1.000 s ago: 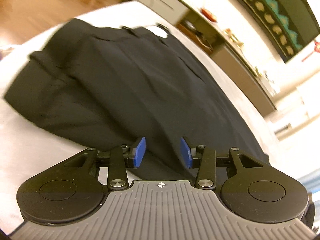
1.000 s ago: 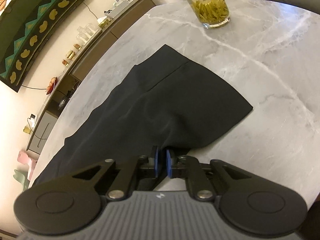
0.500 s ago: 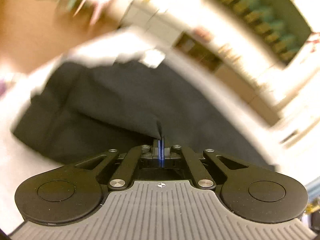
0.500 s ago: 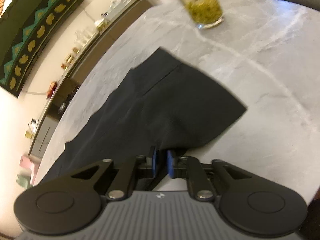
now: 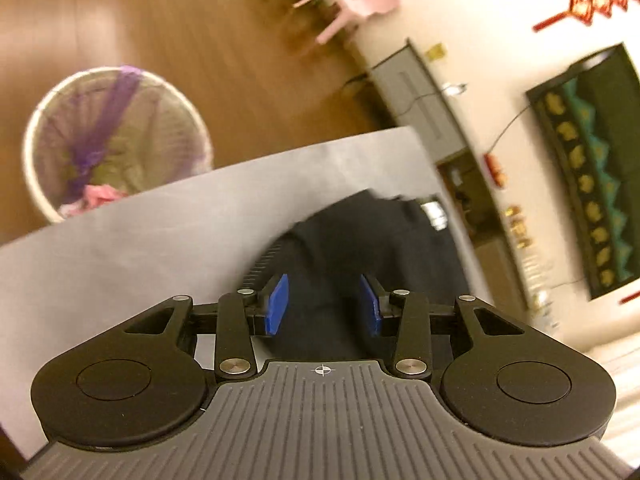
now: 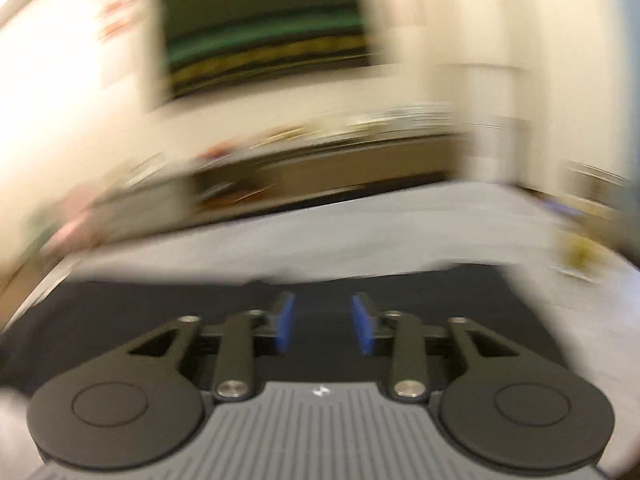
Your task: Fold clothes
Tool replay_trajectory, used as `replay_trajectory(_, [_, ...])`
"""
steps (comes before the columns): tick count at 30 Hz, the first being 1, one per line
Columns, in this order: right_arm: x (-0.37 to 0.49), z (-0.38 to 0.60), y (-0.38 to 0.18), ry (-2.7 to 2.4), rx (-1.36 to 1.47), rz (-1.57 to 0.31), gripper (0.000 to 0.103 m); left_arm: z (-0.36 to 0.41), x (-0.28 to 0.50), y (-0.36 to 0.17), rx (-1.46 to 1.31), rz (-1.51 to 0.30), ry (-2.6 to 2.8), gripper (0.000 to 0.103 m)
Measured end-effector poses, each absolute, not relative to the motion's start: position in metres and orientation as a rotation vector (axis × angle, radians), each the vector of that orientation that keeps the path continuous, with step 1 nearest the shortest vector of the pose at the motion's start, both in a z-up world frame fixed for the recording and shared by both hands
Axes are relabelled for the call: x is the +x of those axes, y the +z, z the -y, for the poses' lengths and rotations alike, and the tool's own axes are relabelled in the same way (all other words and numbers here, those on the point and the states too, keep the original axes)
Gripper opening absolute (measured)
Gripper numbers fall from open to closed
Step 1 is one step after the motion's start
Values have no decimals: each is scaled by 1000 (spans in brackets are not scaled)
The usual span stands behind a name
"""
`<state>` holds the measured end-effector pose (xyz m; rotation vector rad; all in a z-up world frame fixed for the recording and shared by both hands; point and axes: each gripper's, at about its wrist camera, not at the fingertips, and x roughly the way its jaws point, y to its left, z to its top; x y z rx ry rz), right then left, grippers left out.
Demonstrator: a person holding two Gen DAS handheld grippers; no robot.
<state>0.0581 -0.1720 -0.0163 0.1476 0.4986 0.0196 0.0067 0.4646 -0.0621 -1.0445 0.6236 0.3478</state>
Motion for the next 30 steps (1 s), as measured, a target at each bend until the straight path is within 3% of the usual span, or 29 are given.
replay_trajectory(5, [97,-14,-18,583,-130,-530,49,-470,6,-72,-1046,-635,328,35])
replay_trajectory(7, [116,-91,-20,707,-247,-501,60,-474,0,-72,-1041,-618,327,35])
replay_trajectory(12, [172,-252,-44,873,-497,-515,62,-487,-13,-76,-1060,-577,301,34])
replay_trajectory(15, [193,-293,-61,917,-555,-568,62,-492,-12,-81,-1070,-589,272,33])
replay_trajectory(17, [207,-298,-62,925,-528,-597,57,-494,-12,-83,-1077,-588,249,33])
replay_trajectory(18, [215,-300,-63,929,-515,-612,35,-494,-13,-83,-1079,-584,239,33])
replay_trajectory(19, [222,-303,-63,932,-501,-626,2,-495,-14,-83,-1080,-579,229,33])
replay_trajectory(24, [257,-313,-64,947,-421,-698,2,-496,-12,-82,-1095,-555,175,35])
replay_trajectory(30, [286,-255,-44,931,-6,-831,2,-471,41,-76,-1030,-587,13,46])
